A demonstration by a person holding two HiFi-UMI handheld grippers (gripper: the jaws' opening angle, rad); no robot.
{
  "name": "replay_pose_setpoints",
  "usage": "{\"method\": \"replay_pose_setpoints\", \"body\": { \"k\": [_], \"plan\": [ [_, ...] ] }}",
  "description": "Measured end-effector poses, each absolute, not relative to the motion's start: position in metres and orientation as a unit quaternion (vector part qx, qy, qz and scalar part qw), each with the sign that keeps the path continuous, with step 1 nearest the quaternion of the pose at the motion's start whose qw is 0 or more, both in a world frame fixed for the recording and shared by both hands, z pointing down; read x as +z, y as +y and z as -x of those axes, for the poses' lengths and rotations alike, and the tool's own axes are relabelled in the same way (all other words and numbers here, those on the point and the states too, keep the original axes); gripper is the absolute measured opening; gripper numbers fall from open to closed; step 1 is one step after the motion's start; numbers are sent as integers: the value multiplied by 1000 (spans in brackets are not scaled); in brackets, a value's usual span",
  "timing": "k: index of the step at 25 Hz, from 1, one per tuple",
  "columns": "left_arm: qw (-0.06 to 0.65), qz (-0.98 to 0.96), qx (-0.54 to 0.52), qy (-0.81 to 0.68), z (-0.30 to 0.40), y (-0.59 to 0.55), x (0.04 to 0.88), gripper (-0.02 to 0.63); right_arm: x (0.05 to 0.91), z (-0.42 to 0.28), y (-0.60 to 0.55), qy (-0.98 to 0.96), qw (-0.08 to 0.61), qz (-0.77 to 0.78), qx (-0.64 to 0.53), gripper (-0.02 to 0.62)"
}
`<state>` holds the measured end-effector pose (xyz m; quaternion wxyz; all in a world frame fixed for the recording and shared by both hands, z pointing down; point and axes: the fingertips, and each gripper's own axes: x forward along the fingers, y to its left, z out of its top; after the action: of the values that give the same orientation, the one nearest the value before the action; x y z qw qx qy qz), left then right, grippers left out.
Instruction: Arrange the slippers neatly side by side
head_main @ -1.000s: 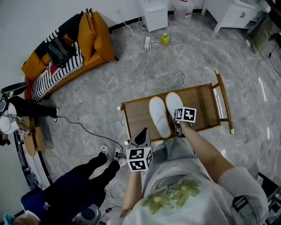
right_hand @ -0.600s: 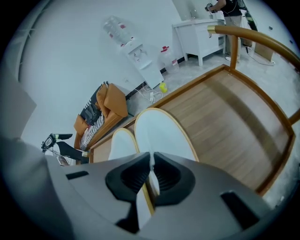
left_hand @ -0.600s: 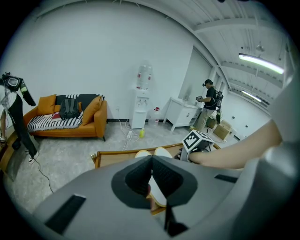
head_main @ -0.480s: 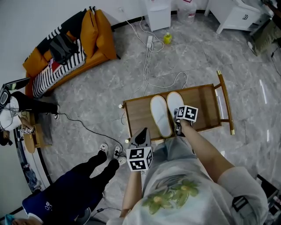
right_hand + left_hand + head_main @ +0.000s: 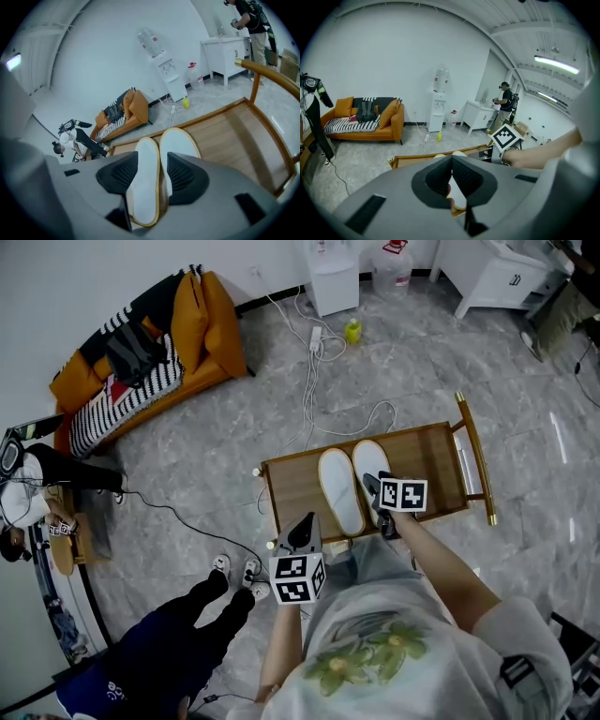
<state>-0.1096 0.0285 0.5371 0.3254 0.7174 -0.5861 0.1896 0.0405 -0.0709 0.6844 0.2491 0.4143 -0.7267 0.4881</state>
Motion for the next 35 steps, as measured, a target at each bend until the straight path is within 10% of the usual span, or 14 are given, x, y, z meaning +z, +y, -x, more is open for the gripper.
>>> {"method": "replay_pose_setpoints", "body": {
  "k": [16, 35],
  "plan": [
    [287, -761, 146, -563, 85, 32, 493, 15, 531, -53, -38, -852, 150, -382, 326, 195],
    [263, -794, 120, -534, 46, 48, 460, 15, 467, -46, 17, -903, 130, -333, 240, 5]
  ]
}}
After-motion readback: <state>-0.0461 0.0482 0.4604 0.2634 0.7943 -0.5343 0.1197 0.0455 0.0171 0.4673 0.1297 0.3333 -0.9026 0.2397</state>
